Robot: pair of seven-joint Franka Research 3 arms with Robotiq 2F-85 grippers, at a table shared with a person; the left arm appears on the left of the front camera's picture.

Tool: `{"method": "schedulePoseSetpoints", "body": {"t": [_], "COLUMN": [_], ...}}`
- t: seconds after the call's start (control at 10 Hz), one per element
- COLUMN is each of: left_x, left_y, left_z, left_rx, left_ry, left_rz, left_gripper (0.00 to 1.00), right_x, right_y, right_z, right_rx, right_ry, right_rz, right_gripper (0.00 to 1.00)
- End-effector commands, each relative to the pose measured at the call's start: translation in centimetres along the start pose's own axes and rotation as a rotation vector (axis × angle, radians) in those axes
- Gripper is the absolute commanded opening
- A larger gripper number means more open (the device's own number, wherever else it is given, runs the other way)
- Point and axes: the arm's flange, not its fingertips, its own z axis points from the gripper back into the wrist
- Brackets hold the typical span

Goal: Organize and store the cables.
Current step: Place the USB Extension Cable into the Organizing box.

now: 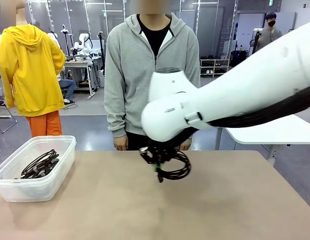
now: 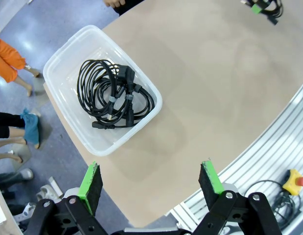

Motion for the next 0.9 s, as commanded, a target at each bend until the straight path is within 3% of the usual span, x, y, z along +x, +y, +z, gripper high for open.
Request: {"method": "schedulePoseSetpoints", "body": {"t": [0.0,0.2,0.5,0.8], "left_x": [0.0,0.0,0.0,0.0], "left_y": [-0.1,-0.1,-0.1,-0.1], "left_z": [0.3,0.3,0.3,0.3], "left_rx": [0.016,0.016,0.016,0.016], "left_ry": [0.016,0.016,0.016,0.016], "left_rz": [0.014,0.014,0.014,0.014], "left_gripper": [1.00,1.00,1.00,1.00], "right_x": [1.8,1.3,0.5,0.1], "right_y": [3.5,6.0,6.7,7.2], "right_z": [-1.2,-4.2,-8.7,-10.1], "right_rx": [-0.019,0.026,0.041,0.019], "right_ry": [0.000,-0.011,0.024,0.054], "right_rz": [0.004,0.054,0.072,0.094], "right_gripper": [0.00,0.00,0.00,0.00]}}
